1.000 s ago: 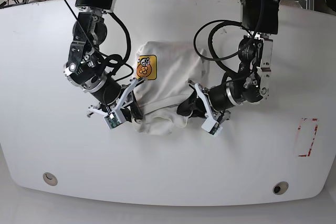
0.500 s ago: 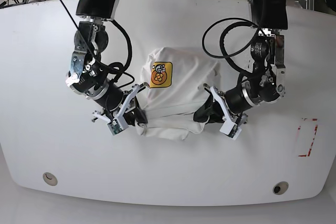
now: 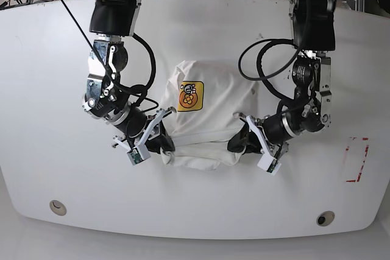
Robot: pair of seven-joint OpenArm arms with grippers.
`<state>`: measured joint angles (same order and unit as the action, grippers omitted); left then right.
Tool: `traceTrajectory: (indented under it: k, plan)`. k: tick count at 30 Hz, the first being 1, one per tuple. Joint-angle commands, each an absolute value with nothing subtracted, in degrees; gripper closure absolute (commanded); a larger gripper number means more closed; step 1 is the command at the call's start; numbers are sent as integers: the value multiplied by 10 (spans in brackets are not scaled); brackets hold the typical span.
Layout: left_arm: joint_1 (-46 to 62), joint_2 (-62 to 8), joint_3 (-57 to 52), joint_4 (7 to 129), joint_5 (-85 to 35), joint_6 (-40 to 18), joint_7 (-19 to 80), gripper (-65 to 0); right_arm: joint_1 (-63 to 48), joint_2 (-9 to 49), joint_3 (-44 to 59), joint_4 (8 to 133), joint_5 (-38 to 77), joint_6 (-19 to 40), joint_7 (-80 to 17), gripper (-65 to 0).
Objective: Fold the T-shirt properly
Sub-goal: 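Lift the hem with both grippers and fold it over the patch, then pull the folded shirt with both grippers toward the table centre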
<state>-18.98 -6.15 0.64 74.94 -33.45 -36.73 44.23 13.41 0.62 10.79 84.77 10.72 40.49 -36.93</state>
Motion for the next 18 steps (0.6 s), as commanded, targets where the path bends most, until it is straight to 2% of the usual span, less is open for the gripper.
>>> traceTrajectory:
  k: [1,5,6,8,9,11,14,18]
  plan:
    - [-227,-65,2,727,-346,-366,427,-136,157,12,109,830,109,400,-349,-89]
    - [-255,-65,2,684,-346,-366,425,-292,176,22,109,793,109,400,-346,-128]
    - [-264,-65,2,674,-345,-366,425,-340,182,23,109,782,109,400,-345,-162]
    - [-274,-65,2,665,-346,-366,425,-394,188,23,109,771,109,400,-345,-217]
    - [-278,-65,2,662,-346,-366,425,-421,192,24,109,766,109,400,-345,-265]
    - [-284,-65,2,662,-346,-366,425,-453,197,24,109,764,109,400,-344,-341]
    - [-291,-65,2,662,-347,-366,425,-465,200,24,109,765,109,400,-344,-442]
    - [-305,-65,0,665,-348,-366,426,-465,205,24,109,792,109,400,-347,-534]
